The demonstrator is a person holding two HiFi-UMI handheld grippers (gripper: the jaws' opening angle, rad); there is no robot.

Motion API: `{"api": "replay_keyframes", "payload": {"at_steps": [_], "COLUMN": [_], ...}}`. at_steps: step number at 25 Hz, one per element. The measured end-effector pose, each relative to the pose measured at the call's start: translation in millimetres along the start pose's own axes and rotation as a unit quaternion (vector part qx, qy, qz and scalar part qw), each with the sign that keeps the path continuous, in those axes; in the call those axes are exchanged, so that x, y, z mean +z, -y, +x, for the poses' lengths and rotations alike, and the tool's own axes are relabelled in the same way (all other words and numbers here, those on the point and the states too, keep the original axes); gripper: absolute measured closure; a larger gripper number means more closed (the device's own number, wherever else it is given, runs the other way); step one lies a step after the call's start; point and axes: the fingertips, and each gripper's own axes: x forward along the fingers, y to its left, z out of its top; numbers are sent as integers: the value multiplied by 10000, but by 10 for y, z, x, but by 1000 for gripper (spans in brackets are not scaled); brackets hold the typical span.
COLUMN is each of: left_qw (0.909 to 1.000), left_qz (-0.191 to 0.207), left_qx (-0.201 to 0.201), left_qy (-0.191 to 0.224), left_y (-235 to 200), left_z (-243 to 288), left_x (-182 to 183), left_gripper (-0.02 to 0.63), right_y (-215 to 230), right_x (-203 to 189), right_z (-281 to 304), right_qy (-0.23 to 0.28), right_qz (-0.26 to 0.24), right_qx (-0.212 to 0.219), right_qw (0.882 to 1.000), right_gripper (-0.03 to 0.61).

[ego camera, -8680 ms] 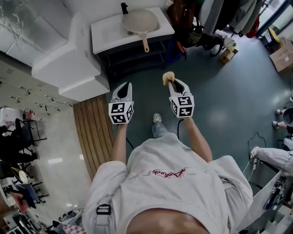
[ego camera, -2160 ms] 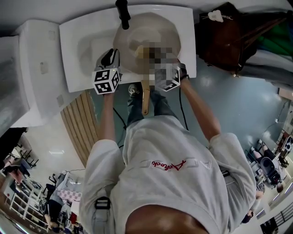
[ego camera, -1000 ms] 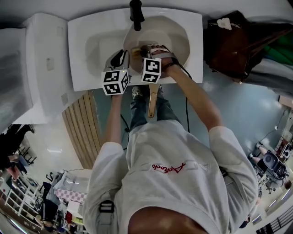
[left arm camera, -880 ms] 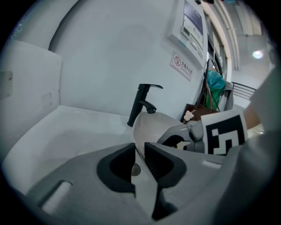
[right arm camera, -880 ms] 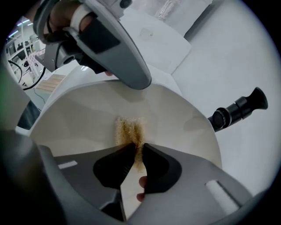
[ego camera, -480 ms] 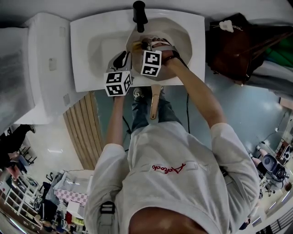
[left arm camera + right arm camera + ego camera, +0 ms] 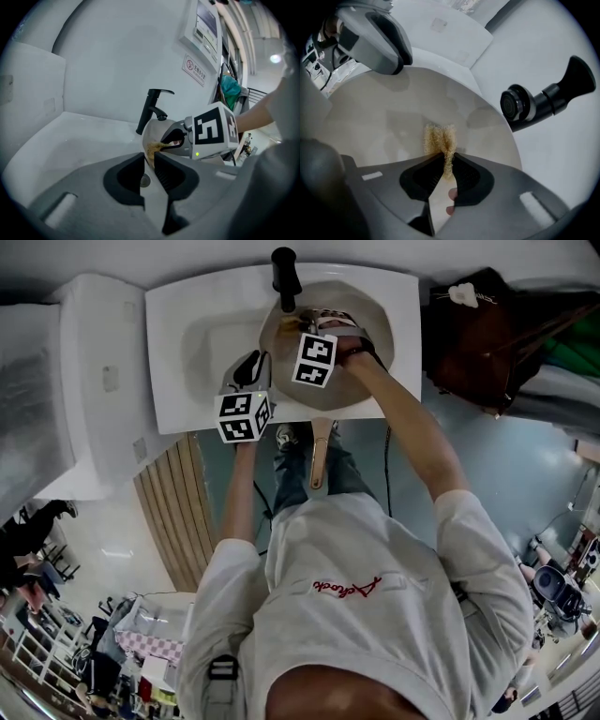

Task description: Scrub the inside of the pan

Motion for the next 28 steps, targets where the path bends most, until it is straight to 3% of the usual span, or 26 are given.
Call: {"api": "replay_keyframes", "payload": {"at_steps": [14,28], "left_qw": [10000,10000], "left_qz": [-21,5], "left_qx": [-11,-26], "left_qy": [16,-17], "left_y": [-7,-10], "left_z": [8,14], "left_x": [5,12], "left_gripper": [546,546], "right_y": [297,116], "right_x": [-522,-981], "right_z": [49,-87], "right_qy": [-607,-1142], "right_qz": [139,43], "right_qx": [-146,51], "right_qw": [9980,9934], "right_gripper": [511,511]}}
